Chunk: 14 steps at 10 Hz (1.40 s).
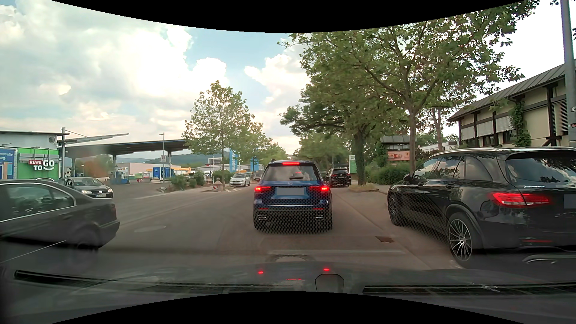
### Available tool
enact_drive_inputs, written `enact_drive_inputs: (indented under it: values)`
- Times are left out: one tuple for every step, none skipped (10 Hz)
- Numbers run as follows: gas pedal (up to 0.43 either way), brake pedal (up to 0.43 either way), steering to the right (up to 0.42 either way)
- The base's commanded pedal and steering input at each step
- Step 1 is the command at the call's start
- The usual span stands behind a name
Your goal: Follow the waypoints while adhering to traffic rules and regulations
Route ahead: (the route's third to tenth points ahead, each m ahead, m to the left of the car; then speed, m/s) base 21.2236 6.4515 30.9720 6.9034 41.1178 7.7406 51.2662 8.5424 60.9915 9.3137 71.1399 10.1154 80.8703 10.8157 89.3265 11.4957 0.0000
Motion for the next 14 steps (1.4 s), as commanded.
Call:
enact_drive_inputs:
  values:
    - [0.0, 0.25, 0.001]
    - [0.0, 0.25, 0.001]
    - [0.0, 0.256, 0.001]
    - [0.0, 0.256, 0.001]
    - [0.0, 0.25, 0.001]
    - [0.0, 0.25, 0.001]
    - [0.0, 0.25, 0.001]
    - [0.0, 0.256, 0.001]
    - [0.0, 0.262, 0.001]
    - [0.0, 0.262, 0.001]
    - [0.0, 0.262, 0.001]
    - [0.0, 0.262, 0.001]
    - [0.0, 0.262, 0.001]
    - [0.0, 0.262, 0.001]
